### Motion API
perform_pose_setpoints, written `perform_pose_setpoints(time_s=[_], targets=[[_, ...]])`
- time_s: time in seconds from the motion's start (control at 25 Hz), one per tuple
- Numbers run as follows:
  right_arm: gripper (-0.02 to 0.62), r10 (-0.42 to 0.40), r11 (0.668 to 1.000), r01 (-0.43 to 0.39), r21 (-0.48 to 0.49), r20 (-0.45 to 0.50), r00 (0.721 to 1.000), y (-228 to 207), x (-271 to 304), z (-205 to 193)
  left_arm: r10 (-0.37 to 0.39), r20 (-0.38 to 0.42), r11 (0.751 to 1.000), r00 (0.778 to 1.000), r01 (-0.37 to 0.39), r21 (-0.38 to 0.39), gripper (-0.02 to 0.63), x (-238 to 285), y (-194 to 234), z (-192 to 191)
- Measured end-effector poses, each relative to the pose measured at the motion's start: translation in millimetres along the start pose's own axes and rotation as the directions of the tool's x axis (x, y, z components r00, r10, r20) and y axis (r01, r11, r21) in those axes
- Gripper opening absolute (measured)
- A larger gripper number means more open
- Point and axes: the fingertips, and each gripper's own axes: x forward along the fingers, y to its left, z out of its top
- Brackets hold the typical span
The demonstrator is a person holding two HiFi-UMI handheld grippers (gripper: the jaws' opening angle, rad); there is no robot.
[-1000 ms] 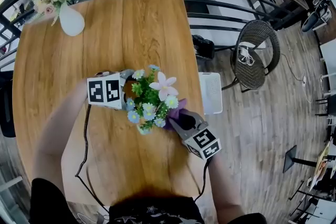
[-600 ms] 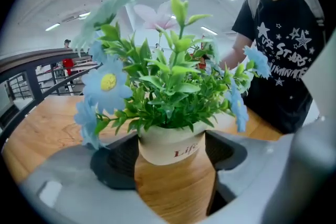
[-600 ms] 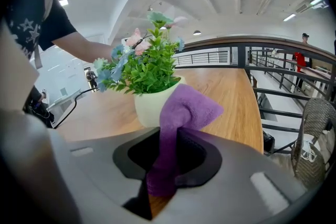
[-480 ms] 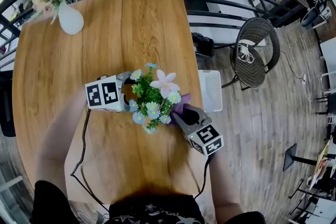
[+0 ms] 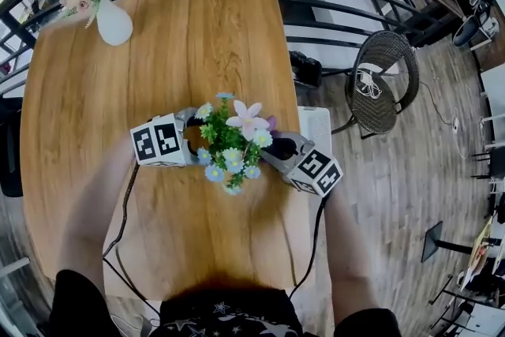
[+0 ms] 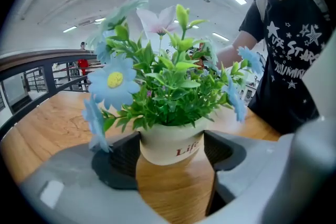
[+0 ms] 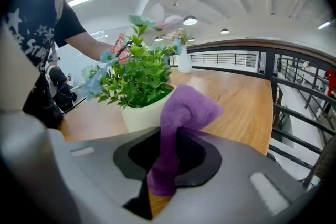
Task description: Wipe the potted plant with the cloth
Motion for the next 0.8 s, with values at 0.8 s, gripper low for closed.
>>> perform_pose_setpoints(time_s=[0.8], targets=[[0.078,0.002,0.986,-0.017,0.166,0.09,0.996,79,-8,-21,0.134,0.042,0.988,0.99,-0.13,-0.079,0.396,1,-6,-1]])
